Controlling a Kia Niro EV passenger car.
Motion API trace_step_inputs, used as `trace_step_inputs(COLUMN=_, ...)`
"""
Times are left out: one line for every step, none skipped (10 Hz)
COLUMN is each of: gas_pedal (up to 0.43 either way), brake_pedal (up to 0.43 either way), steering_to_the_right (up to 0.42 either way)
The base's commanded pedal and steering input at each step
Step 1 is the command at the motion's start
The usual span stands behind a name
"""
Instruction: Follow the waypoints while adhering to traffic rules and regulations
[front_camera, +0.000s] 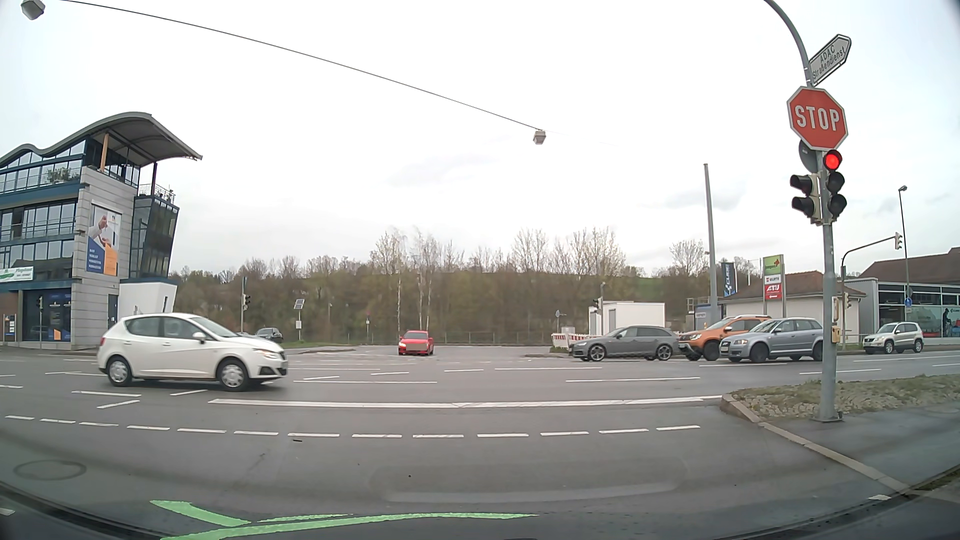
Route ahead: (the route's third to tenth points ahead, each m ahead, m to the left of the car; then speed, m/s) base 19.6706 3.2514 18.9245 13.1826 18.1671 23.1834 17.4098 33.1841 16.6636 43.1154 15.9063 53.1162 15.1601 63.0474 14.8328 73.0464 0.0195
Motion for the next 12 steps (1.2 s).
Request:
trace_step_inputs(gas_pedal=0.000, brake_pedal=0.378, steering_to_the_right=-0.073)
trace_step_inputs(gas_pedal=0.000, brake_pedal=0.372, steering_to_the_right=-0.073)
trace_step_inputs(gas_pedal=0.000, brake_pedal=0.372, steering_to_the_right=-0.073)
trace_step_inputs(gas_pedal=0.000, brake_pedal=0.366, steering_to_the_right=-0.073)
trace_step_inputs(gas_pedal=0.000, brake_pedal=0.378, steering_to_the_right=-0.073)
trace_step_inputs(gas_pedal=0.000, brake_pedal=0.402, steering_to_the_right=-0.073)
trace_step_inputs(gas_pedal=0.000, brake_pedal=0.457, steering_to_the_right=-0.073)
trace_step_inputs(gas_pedal=0.000, brake_pedal=0.488, steering_to_the_right=-0.073)
trace_step_inputs(gas_pedal=0.000, brake_pedal=0.488, steering_to_the_right=-0.073)
trace_step_inputs(gas_pedal=0.000, brake_pedal=0.488, steering_to_the_right=-0.073)
trace_step_inputs(gas_pedal=0.000, brake_pedal=0.494, steering_to_the_right=-0.073)
trace_step_inputs(gas_pedal=0.000, brake_pedal=0.500, steering_to_the_right=-0.073)
